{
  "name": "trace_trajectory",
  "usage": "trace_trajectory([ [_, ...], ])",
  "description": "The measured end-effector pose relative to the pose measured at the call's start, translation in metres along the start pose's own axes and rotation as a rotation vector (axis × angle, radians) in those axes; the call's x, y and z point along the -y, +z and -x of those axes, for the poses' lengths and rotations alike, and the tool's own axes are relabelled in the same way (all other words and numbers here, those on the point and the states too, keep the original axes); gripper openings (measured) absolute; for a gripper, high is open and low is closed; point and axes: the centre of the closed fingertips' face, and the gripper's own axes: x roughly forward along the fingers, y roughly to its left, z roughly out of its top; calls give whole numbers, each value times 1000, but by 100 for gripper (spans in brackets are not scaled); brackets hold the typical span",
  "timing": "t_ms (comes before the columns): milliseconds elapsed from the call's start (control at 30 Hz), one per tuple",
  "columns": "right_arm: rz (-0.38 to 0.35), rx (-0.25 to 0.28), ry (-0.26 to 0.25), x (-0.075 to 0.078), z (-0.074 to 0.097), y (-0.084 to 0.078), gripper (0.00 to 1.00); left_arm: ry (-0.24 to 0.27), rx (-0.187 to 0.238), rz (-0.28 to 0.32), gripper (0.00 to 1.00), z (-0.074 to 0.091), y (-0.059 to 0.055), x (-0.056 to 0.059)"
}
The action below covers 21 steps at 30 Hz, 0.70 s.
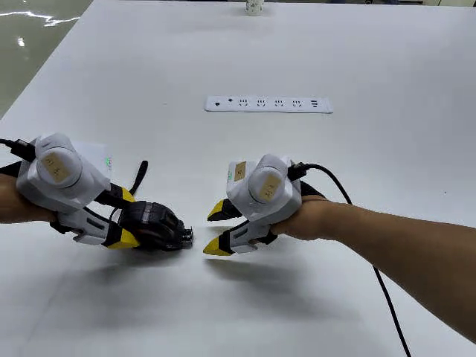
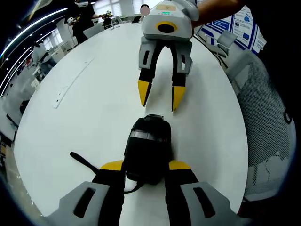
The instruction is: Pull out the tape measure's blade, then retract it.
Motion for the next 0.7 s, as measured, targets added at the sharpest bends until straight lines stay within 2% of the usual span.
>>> trace_trajectory([
  [267,2,6,13,0,-13,7,24,-2,-11,-15,27,-1,-2,-1],
  [700,-5,5,22,5,-22,13,16,-9,-20,-3,26,-2,-3,-2],
])
